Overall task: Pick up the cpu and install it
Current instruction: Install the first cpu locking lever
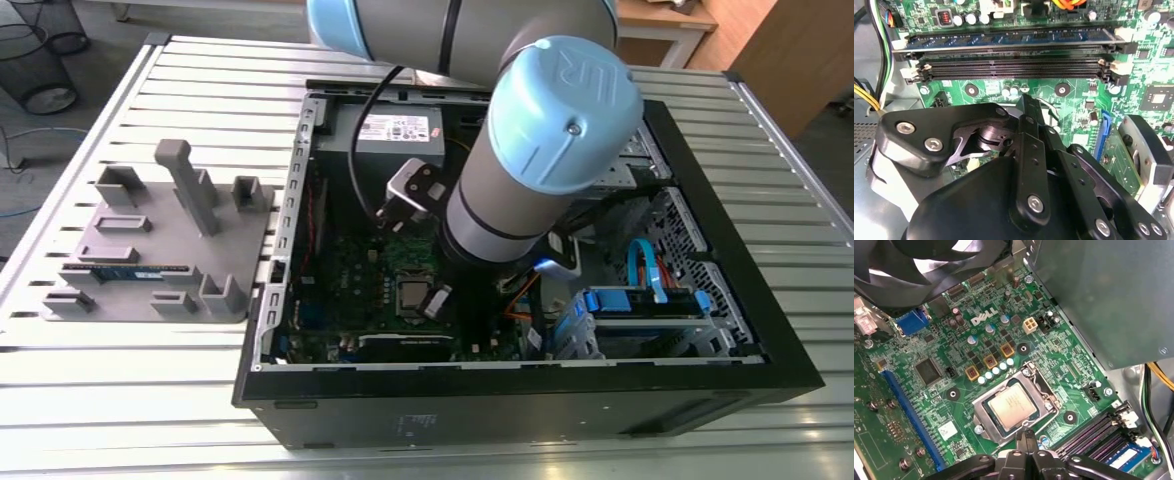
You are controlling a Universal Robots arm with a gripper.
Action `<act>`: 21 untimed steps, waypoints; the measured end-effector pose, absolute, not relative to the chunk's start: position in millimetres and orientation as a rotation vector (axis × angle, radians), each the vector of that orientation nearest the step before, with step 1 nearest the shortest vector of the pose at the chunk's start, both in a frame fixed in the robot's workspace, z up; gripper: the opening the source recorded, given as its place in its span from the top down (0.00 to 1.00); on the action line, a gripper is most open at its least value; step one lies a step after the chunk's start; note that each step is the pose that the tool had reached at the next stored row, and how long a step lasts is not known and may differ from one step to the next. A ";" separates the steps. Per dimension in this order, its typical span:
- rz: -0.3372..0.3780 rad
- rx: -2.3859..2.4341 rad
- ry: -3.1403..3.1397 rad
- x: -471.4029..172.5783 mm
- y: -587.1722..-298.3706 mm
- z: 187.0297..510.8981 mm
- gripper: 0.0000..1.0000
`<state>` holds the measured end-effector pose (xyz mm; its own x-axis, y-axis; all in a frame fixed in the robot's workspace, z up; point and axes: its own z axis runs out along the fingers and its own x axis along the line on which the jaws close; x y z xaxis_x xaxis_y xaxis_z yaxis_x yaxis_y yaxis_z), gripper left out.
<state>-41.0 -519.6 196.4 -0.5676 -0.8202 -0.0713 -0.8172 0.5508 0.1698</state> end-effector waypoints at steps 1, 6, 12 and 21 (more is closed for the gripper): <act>-0.285 1.453 -2.752 -42.4 -519.0 196.4 0.89; -0.258 1.452 -2.752 -47.6 -518.2 196.1 0.89; -0.232 1.444 -2.753 -47.8 -518.3 195.2 0.89; -0.231 1.436 -2.758 -47.2 -518.3 190.3 0.89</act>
<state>-47.2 -518.3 190.3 -0.5757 -0.8163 -0.0479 -0.8128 0.5649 0.1419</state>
